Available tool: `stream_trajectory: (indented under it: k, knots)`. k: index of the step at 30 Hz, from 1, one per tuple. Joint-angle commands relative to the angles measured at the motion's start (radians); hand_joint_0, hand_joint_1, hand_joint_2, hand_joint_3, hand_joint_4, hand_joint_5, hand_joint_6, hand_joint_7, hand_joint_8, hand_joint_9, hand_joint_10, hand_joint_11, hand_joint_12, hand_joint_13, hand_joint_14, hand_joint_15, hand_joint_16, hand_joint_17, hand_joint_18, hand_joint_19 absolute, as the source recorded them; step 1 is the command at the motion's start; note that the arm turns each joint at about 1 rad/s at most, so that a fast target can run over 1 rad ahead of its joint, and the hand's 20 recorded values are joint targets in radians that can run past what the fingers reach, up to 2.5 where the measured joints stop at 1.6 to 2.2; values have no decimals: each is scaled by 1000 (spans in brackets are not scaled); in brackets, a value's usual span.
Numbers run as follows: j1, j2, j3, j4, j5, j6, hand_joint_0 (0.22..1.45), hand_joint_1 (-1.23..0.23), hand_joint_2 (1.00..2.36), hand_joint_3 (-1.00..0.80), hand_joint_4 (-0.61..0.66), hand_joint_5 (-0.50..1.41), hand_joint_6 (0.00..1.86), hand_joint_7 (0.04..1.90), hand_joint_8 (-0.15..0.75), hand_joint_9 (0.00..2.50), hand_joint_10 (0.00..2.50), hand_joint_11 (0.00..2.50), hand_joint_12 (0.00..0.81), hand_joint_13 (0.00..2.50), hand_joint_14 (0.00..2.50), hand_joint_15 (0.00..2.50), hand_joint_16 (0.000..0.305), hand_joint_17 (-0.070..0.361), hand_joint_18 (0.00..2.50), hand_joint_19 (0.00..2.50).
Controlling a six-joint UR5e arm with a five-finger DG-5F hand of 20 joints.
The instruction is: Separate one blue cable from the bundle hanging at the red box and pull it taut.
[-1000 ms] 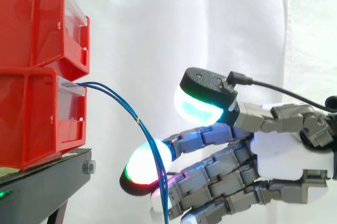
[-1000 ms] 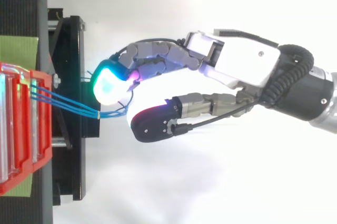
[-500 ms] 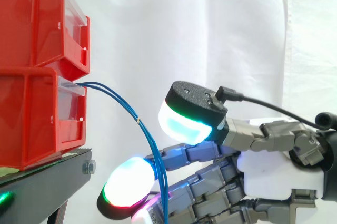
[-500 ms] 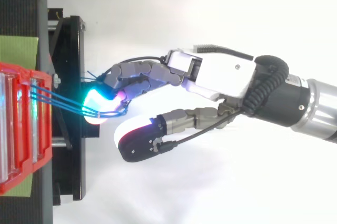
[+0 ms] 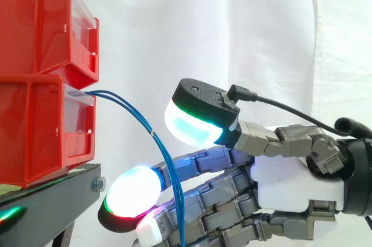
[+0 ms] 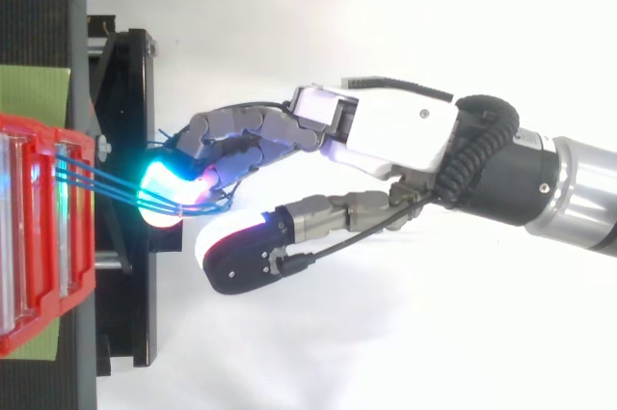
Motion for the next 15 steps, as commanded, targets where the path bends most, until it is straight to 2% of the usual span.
stream_trajectory:
  k: [1, 6, 9, 15]
  knots:
    - [-10, -1, 0, -1, -6, 12, 593, -511, 1004, -470, 292, -144, 503, 1024, 300, 720, 14, 466, 289, 547, 13, 280, 37, 84, 511, 413]
    - [-27, 1, 0, -1, -40, 26, 606, -527, 1006, -441, 267, -135, 503, 1078, 298, 732, 17, 478, 288, 555, 11, 280, 37, 83, 514, 410]
    - [-30, 1, 0, 0, -58, 33, 611, -546, 1007, -430, 263, -134, 503, 1100, 298, 731, 17, 475, 288, 556, 11, 284, 37, 82, 514, 406]
    - [-42, 1, 0, 0, -107, 93, 613, -578, 1006, -435, 238, -130, 503, 1150, 299, 735, 15, 482, 288, 567, 12, 283, 36, 82, 513, 405]
